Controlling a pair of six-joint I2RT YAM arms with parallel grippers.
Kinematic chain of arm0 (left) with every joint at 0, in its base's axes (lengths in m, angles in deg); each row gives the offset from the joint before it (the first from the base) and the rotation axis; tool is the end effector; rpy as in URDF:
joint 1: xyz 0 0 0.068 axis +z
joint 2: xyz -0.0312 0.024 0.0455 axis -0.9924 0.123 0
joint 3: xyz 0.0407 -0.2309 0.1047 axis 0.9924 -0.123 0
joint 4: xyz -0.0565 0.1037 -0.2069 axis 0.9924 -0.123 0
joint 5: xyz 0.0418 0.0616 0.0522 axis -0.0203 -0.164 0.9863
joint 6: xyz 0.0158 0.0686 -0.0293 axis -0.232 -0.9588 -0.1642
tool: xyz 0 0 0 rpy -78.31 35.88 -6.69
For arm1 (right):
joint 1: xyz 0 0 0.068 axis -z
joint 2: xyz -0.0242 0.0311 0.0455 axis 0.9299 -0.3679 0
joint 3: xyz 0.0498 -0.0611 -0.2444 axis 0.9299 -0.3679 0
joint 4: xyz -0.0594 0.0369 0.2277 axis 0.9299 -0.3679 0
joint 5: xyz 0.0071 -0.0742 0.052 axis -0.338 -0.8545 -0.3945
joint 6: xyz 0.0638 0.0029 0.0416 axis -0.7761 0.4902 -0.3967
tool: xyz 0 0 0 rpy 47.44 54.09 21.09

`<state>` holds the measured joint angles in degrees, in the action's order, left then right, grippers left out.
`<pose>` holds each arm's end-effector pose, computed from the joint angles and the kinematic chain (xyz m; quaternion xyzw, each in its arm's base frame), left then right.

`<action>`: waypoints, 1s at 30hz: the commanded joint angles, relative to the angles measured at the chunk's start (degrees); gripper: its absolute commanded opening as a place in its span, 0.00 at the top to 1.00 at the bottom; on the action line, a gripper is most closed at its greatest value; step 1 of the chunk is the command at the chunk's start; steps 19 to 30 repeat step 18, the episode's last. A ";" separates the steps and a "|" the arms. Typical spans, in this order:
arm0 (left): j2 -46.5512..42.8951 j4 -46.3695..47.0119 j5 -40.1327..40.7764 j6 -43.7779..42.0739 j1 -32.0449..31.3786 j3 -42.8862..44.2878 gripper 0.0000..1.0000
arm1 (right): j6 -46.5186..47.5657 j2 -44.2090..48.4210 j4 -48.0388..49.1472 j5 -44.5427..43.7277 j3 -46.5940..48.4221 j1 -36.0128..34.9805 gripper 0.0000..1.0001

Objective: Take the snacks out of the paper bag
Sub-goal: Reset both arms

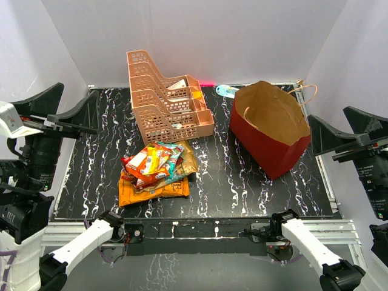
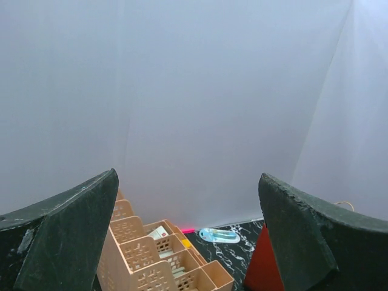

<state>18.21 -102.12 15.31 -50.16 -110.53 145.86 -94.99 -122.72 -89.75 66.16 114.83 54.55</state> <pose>0.0559 -0.0179 0.5646 0.0251 0.4645 -0.2100 0.8600 0.0114 0.0049 0.5391 -0.0450 0.6030 0.1575 0.7807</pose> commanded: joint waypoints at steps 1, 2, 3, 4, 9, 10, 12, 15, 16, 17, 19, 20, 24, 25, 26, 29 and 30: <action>1.27 0.19 1.32 -3.85 -0.26 -1.26 0.02 | -1.96 -3.20 -0.70 -3.31 0.93 -0.19 0.02; 1.30 0.44 1.96 -3.96 -0.27 -1.35 0.02 | -2.04 -3.02 -0.40 -3.41 0.49 -0.15 0.02; 1.42 0.65 2.55 -4.11 -0.24 -1.35 0.02 | -2.09 -2.86 -0.02 -3.78 -0.02 -0.23 0.02; 1.81 0.52 3.33 -3.90 -0.22 -1.09 0.02 | -2.23 -2.67 0.49 -4.85 -0.86 -0.19 0.02; 2.93 0.69 2.79 -2.81 -0.26 -0.34 0.02 | -2.00 -4.27 -0.13 -7.02 0.13 -0.04 0.02; 3.05 0.46 2.69 -2.79 -0.24 -0.23 0.02 | -2.12 -4.37 0.04 -7.17 0.22 -0.10 0.02; 3.60 -0.28 3.16 -2.57 -0.24 0.11 0.02 | -2.43 -4.45 0.21 -8.15 0.02 -0.07 0.02; 4.39 -1.62 3.60 -1.97 -0.27 0.78 0.02 | -0.70 -4.12 -0.20 -6.82 -1.83 -0.02 0.02; 4.57 -1.92 3.32 -1.82 -0.26 1.04 0.02 | -1.07 -4.35 -0.63 -8.37 -2.00 0.39 0.02; 4.79 -2.05 2.86 -1.67 -0.24 1.25 0.02 | -1.52 -4.87 -1.40 -9.93 -1.64 0.54 0.02; 4.87 -2.09 2.44 -1.47 -0.22 1.40 0.02 | -1.57 -5.48 -2.64 -10.86 -1.06 0.55 0.02; 4.87 -2.09 2.44 -1.47 -0.22 1.40 0.02 | -1.57 -5.48 -2.64 -10.86 -1.06 0.55 0.02; 4.87 -2.09 2.44 -1.47 -0.22 1.40 0.02 | -1.57 -5.48 -2.64 -10.86 -1.06 0.55 0.02; 4.87 -2.09 2.44 -1.47 -0.22 1.40 0.02 | -1.57 -5.48 -2.64 -10.86 -1.06 0.55 0.02; 4.87 -2.09 2.44 -1.47 -0.22 1.40 0.02 | -1.57 -5.48 -2.64 -10.86 -1.06 0.55 0.02; 4.87 -2.09 2.44 -1.47 -0.22 1.40 0.02 | -1.57 -5.48 -2.64 -10.86 -1.06 0.55 0.02; 4.87 -2.09 2.44 -1.47 -0.22 1.40 0.02 | -1.57 -5.48 -2.64 -10.86 -1.06 0.55 0.02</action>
